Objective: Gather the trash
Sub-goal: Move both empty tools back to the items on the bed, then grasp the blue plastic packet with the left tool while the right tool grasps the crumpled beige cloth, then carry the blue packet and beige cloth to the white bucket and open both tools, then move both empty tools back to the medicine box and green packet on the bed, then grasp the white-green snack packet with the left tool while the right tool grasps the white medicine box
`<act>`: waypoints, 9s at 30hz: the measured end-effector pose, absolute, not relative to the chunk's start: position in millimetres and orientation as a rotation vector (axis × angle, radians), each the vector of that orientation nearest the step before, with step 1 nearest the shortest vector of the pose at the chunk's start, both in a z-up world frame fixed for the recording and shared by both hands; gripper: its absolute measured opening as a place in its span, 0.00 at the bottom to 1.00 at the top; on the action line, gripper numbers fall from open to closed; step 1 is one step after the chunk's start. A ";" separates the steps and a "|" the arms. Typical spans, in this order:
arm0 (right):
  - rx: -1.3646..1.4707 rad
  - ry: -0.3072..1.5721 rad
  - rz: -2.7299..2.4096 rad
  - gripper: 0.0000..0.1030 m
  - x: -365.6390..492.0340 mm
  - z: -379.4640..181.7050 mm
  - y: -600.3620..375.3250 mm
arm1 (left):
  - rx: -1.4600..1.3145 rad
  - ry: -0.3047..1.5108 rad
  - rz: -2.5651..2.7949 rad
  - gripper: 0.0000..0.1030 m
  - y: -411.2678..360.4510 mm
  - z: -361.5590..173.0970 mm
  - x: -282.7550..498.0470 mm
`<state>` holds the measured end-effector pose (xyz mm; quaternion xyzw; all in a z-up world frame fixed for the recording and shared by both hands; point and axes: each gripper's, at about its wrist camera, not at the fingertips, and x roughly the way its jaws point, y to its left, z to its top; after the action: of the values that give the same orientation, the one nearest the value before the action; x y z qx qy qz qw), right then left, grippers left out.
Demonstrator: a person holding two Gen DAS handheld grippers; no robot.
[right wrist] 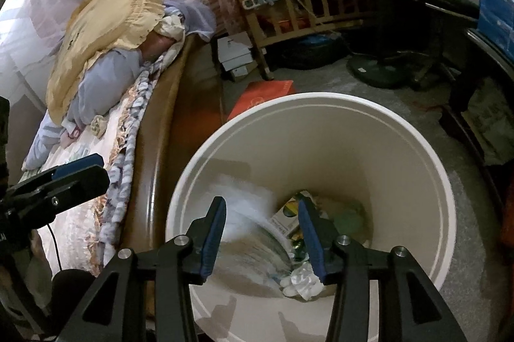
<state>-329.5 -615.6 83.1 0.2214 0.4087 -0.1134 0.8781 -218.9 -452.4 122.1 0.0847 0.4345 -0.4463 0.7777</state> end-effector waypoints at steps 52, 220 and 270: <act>0.140 0.924 0.239 0.62 42.9 80.1 -330.5 | -0.236 0.972 -0.205 0.73 -3.9 58.1 9.9; -0.186 0.999 0.445 0.66 73.2 39.5 -227.4 | -0.085 0.967 -0.273 0.49 -58.1 63.3 -4.6; -0.123 1.041 0.413 0.48 12.2 43.9 -270.9 | 0.085 1.021 -0.490 0.48 -122.4 19.4 48.3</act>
<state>12.2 -270.9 43.9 -0.0582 0.4934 0.1958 0.8455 48.3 -122.4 19.4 0.0401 0.4837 -0.2319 0.8430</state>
